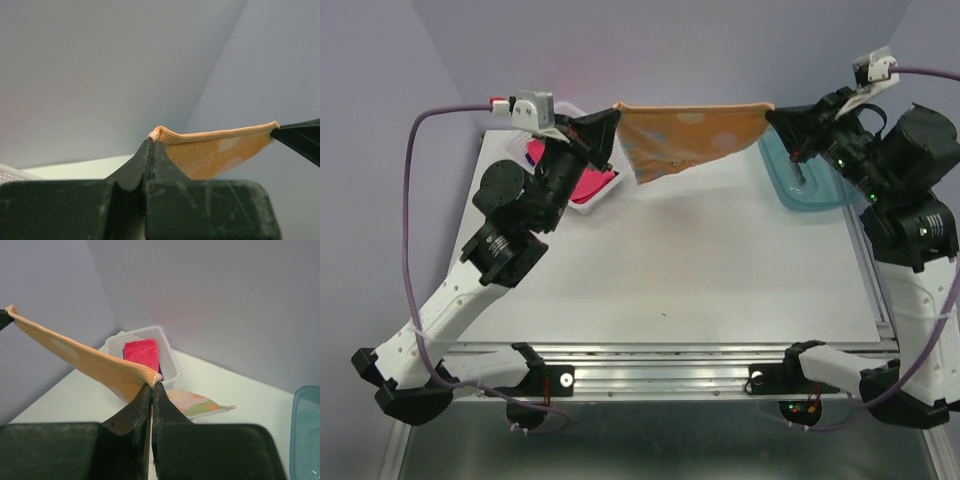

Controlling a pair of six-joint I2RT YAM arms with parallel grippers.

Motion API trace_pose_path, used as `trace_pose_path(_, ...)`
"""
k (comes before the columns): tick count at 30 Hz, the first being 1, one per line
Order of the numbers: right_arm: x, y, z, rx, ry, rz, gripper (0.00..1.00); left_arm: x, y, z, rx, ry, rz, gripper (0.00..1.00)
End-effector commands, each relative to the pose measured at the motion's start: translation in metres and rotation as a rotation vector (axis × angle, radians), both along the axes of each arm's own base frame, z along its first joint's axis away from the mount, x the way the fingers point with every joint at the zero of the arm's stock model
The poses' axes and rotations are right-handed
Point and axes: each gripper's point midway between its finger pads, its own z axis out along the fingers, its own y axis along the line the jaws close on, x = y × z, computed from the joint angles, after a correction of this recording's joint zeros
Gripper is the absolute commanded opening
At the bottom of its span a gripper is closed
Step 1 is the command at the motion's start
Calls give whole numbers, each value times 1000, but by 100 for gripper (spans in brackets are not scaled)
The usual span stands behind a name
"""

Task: Fold and stack the towels
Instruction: Flatten out the crumpled towel

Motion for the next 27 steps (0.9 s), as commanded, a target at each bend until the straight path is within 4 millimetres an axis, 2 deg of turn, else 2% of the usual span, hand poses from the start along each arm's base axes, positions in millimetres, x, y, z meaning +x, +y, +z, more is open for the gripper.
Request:
trace_pose_path(1,-32,3,-14,48,26,72,1,-45,10,3,-94,-16,-72,0)
trace_pose_path(2,-41,4,-17,53,34,94,1,-51,8,-4,-91,-6,-92,0)
trace_pose_path(4,-77,8,-4,71,3,173,1,-79,15,4,-129,-16,-171,0)
trace_pose_path(5,-85,7,-2,79,-2,176,1,-83,9,1,-126,-8,-200,0)
trace_pose_path(6,-107,8,10,93,-26,219,1,-96,10,6,-142,-17,-255,0)
trace_pose_path(7,-115,10,16,96,-36,244,1,-104,8,8,-146,-21,-292,0)
trace_pose_path(9,-145,9,35,103,-82,292,1,-126,1,17,-145,-54,-414,0)
trace_pose_path(12,-156,2,47,106,-103,269,1,-141,-1,29,-152,-84,-483,0)
trace_pose_path(15,-135,-10,41,118,-76,159,1,-137,1,30,-158,-79,-456,0)
trace_pose_path(17,-110,-13,20,109,-23,99,1,-123,-2,17,-137,-54,-403,0)
trace_pose_path(18,-90,-16,1,100,12,51,1,-107,-2,8,-140,-19,-337,0)
trace_pose_path(20,-67,-23,-12,108,24,-27,1,-82,-15,-22,-91,40,-260,0)
trace_pose_path(22,-43,-29,-36,98,60,-99,1,-56,-12,-43,-85,89,-133,0)
trace_pose_path(23,-23,-31,-68,78,119,-141,1,-44,-15,-60,-62,115,-88,0)
trace_pose_path(24,-5,-39,-76,73,113,-208,1,-27,-17,-75,-49,143,-15,0)
trace_pose_path(25,7,-40,-89,63,132,-234,1,-18,-21,-86,-29,155,6,0)
trace_pose_path(26,22,-43,-116,45,182,-275,1,-1,-16,-101,-15,178,55,0)
trace_pose_path(27,42,-47,-133,32,211,-327,1,16,-27,-120,4,211,52,0)
